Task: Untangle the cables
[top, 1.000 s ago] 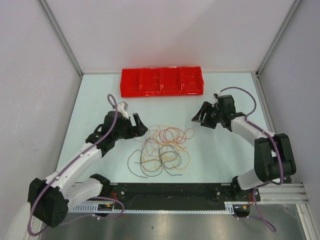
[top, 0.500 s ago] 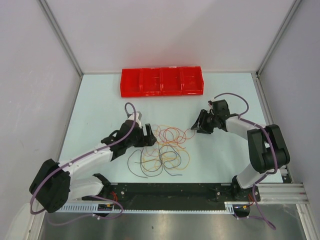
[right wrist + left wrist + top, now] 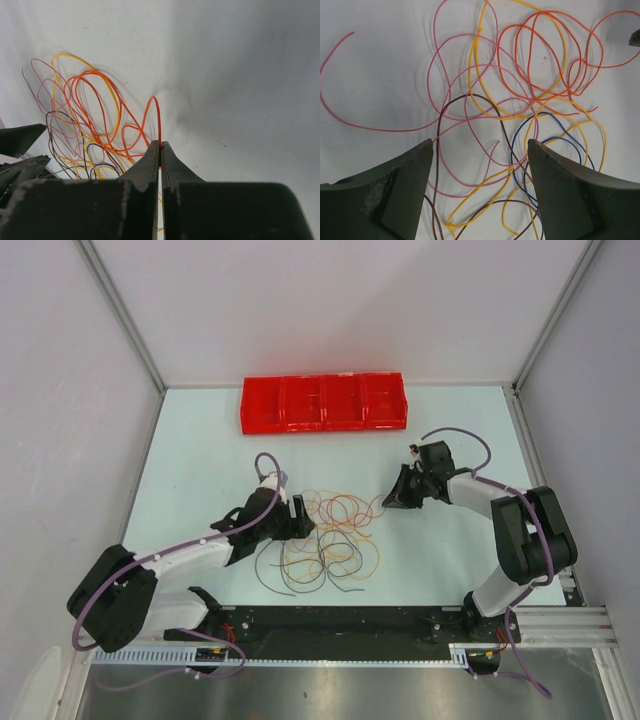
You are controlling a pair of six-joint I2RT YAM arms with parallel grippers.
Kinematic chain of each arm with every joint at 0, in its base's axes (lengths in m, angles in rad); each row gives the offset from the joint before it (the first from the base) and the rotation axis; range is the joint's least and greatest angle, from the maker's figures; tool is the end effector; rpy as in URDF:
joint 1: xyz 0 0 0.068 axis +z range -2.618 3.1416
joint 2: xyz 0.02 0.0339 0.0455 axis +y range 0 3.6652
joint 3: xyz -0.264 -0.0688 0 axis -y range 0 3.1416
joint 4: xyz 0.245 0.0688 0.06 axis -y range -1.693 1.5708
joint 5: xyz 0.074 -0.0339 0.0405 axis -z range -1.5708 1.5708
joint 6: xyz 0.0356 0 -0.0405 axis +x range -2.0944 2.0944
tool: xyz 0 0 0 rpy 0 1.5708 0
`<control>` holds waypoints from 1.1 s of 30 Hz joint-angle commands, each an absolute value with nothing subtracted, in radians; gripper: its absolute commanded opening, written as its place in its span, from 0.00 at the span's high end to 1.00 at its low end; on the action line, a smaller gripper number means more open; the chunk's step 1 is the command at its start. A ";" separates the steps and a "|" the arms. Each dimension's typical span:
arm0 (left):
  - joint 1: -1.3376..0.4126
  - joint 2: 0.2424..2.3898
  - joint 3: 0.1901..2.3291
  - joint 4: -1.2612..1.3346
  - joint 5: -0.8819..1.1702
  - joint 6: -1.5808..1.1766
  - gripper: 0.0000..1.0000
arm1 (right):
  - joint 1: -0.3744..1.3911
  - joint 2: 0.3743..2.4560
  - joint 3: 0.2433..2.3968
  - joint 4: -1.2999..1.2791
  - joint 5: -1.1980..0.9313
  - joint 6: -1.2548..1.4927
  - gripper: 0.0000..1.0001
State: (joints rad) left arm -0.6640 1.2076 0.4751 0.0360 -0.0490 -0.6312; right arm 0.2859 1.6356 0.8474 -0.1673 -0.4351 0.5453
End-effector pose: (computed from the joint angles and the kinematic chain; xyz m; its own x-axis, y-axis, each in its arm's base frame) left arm 0.1842 -0.1419 0.1708 -0.7537 -0.1587 -0.6378 0.1749 0.8870 -0.4273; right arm 0.2968 0.1029 0.1587 -0.9235 0.2188 -0.3150 -0.0119 0.8046 0.5937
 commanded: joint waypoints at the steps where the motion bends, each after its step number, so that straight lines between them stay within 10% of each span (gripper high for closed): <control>1: -0.677 1.233 0.453 0.129 -0.045 -0.627 0.19 | 0.284 1.553 0.914 -0.201 -0.453 0.514 1.00; 14: -0.677 0.996 0.664 -0.300 -0.120 -0.534 0.11 | 0.275 1.437 1.402 -0.379 -0.406 0.482 1.00; 33: -0.678 0.627 0.813 -0.726 -0.299 -0.466 0.00 | 0.310 1.899 2.479 -0.560 -0.354 0.491 1.00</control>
